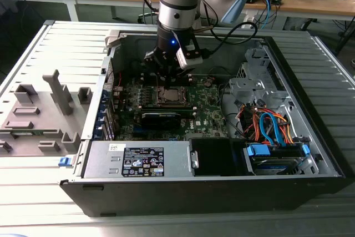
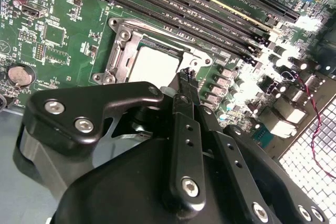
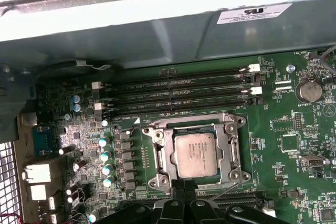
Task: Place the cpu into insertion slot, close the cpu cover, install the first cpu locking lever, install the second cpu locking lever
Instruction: 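Install the first cpu locking lever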
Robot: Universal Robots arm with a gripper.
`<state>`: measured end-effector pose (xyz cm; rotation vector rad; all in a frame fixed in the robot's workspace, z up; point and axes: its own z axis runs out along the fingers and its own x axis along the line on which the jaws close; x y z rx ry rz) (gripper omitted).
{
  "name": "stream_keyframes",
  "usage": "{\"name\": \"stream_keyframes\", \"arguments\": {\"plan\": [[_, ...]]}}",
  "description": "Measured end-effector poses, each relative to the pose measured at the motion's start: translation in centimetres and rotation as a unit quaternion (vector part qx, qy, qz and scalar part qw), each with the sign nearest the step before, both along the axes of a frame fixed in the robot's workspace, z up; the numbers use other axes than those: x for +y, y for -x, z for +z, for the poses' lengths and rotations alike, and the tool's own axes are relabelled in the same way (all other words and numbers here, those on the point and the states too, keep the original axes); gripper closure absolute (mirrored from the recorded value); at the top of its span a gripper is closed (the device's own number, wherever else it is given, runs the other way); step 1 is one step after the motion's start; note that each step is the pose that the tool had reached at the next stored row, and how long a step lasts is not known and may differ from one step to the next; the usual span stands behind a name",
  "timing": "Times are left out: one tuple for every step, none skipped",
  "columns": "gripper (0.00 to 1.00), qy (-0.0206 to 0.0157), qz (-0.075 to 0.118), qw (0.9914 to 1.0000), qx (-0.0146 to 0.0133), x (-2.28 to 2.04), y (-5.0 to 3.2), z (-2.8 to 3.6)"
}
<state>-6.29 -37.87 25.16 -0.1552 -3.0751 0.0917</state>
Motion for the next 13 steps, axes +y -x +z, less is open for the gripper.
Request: {"name": "stream_keyframes", "arguments": {"plan": [[0.89, 0.0000, 0.000, 1.00000, 0.0000, 0.00, 0.00, 0.00], [0.89, 0.0000, 0.001, 1.00000, 0.0000, 0.00, 0.00, 0.00], [0.89, 0.0000, 0.002, 1.00000, 0.0000, 0.00, 0.00, 0.00], [0.89, 0.0000, 0.003, 1.00000, 0.0000, 0.00, 0.00, 0.00], [0.89, 0.0000, 0.004, 0.99999, 0.0000, 0.00, 0.00, 0.00], [0.89, 0.0000, 0.004, 0.99999, 0.0000, 0.00, 0.00, 0.00], [0.89, 0.0000, 0.004, 0.99999, 0.0000, 0.00, 0.00, 0.00], [0.89, 0.0000, 0.005, 0.99999, 0.0000, 0.00, 0.00, 0.00], [0.89, 0.0000, 0.006, 0.99998, 0.0000, 0.00, 0.00, 0.00], [0.89, 0.0000, 0.007, 0.99998, 0.0000, 0.00, 0.00, 0.00], [0.89, 0.0000, 0.007, 0.99997, 0.0000, 0.00, 0.00, 0.00], [0.89, 0.0000, 0.008, 0.99997, 0.0000, 0.00, 0.00, 0.00], [0.89, 0.0000, 0.009, 0.99996, 0.0000, 0.00, 0.00, 0.00]]}}
